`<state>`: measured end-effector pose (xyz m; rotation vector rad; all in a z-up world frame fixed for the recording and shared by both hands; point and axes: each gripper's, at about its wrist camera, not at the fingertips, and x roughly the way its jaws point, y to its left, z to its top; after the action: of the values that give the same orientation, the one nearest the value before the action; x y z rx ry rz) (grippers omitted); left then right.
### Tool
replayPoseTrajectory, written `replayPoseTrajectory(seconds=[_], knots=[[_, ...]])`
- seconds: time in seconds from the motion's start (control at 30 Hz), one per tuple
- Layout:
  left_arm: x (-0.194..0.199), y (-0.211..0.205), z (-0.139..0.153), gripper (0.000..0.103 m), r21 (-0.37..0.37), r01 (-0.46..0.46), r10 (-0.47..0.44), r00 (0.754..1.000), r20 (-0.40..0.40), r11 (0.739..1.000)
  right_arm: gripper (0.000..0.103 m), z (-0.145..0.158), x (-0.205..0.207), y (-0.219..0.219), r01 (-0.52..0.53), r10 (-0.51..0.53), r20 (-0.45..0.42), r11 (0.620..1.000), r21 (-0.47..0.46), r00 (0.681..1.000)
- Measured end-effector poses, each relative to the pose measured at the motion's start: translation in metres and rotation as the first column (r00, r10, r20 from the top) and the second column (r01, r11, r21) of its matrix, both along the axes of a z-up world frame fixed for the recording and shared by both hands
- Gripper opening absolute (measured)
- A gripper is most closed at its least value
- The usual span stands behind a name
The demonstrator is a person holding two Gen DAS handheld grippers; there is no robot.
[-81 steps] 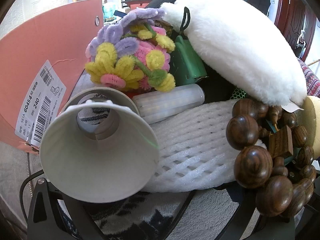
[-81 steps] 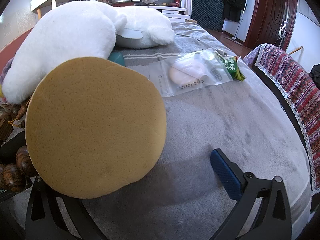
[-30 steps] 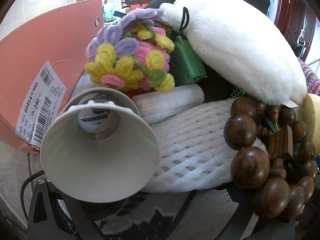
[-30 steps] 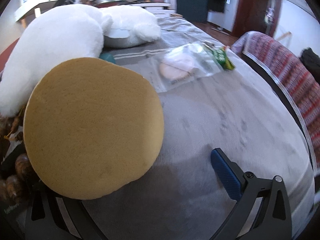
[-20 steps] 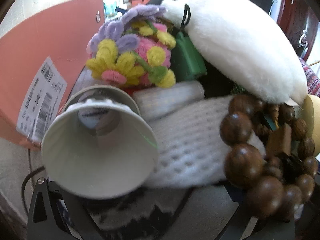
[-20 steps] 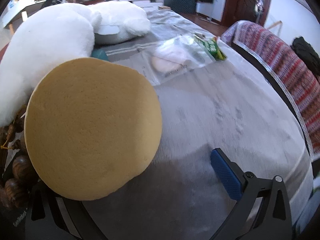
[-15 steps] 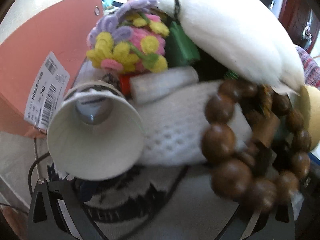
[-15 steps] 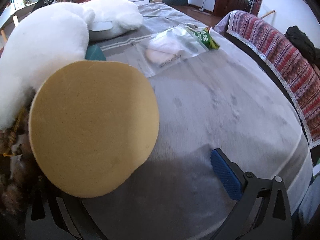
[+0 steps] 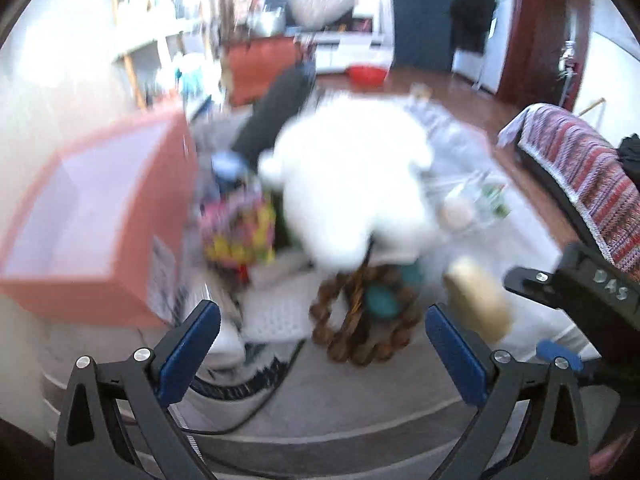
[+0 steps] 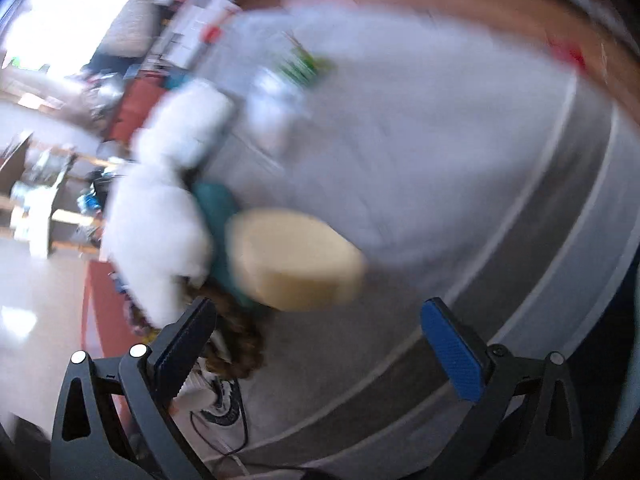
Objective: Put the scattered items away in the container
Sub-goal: 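Lower the left tool onto a white plastic cup and close on it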
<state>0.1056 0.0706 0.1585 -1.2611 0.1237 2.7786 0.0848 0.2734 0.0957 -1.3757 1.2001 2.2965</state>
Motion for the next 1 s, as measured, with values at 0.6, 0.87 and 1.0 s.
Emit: replayPoseTrajectory(seconds=[0.6,0.87,1.0], knots=[[0.059,-0.047,0.005,0.103,0.030,-0.093,0.096,0.991,-0.098,0.995,0.102,0.122,0.082,-0.042,-0.147,0.249,-0.319,0.939,0.310,0.915],[0.009,-0.084,-0.016,0.103,0.009,-0.128,0.128,0.989,-0.070,0.992,0.102,0.108,0.066,-0.064,-0.265,0.366,-0.261,0.897,0.352,0.893],[0.015,-0.061,-0.011,0.103,-0.057,-0.192,0.188,0.980,-0.070,0.980,0.102,0.101,0.061,-0.064,-0.284,0.374,-0.243,0.898,0.337,0.895]])
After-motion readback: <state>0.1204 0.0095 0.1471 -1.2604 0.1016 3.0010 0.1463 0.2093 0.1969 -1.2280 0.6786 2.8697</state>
